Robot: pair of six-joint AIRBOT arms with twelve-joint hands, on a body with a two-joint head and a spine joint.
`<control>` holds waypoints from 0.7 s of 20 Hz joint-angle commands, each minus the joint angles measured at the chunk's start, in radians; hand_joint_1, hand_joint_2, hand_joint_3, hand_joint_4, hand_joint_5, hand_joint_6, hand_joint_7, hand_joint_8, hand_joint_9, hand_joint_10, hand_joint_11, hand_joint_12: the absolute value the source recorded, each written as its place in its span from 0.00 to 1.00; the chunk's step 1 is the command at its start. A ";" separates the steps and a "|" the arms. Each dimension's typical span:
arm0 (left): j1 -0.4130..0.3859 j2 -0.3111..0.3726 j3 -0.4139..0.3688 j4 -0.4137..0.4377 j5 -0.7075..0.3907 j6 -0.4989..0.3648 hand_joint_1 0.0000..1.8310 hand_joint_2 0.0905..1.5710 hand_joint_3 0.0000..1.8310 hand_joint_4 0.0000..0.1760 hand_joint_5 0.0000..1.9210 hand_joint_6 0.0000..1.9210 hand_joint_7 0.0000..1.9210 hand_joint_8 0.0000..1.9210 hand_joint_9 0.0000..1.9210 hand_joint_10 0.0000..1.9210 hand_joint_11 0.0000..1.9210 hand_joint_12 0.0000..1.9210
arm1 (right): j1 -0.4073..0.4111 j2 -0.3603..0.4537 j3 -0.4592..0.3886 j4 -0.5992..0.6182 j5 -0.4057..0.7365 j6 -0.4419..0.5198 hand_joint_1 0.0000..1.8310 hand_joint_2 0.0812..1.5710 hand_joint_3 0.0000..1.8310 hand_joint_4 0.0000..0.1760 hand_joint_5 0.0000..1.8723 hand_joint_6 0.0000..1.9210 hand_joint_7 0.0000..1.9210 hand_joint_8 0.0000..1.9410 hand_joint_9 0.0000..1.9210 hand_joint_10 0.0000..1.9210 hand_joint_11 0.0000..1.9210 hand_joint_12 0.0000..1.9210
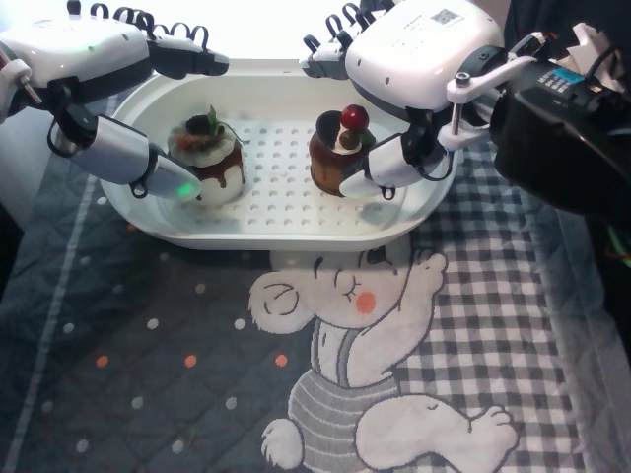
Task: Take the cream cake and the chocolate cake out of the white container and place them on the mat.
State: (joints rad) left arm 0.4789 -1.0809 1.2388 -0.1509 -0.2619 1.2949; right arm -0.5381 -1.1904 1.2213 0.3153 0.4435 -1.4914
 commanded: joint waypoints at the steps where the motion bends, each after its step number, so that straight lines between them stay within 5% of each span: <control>1: -0.004 -0.011 0.006 -0.001 -0.096 0.001 0.44 0.54 0.00 0.00 0.17 0.01 0.19 0.01 0.20 0.12 0.02 0.75 | 0.018 -0.004 0.009 -0.002 0.099 -0.004 0.42 0.49 0.00 0.00 0.24 0.00 0.26 0.01 0.25 0.02 0.00 0.64; 9: 0.010 -0.071 0.072 -0.039 -0.049 0.001 0.46 0.53 0.00 0.00 0.17 0.00 0.19 0.00 0.17 0.08 0.00 0.62 | 0.018 -0.052 0.064 0.045 0.034 -0.004 0.42 0.50 0.01 0.00 0.25 0.00 0.29 0.01 0.28 0.02 0.02 0.64; 14: 0.014 -0.083 0.084 -0.045 -0.038 0.001 0.45 0.58 0.01 0.00 0.21 0.01 0.25 0.01 0.24 0.07 0.00 0.66 | 0.018 -0.062 0.073 0.051 0.023 -0.004 0.45 0.55 0.01 0.00 0.35 0.01 0.38 0.01 0.37 0.03 0.10 0.69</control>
State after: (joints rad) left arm 0.4957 -1.1637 1.3201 -0.1947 -0.1989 1.2949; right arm -0.5381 -1.2522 1.2888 0.3752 0.3603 -1.4914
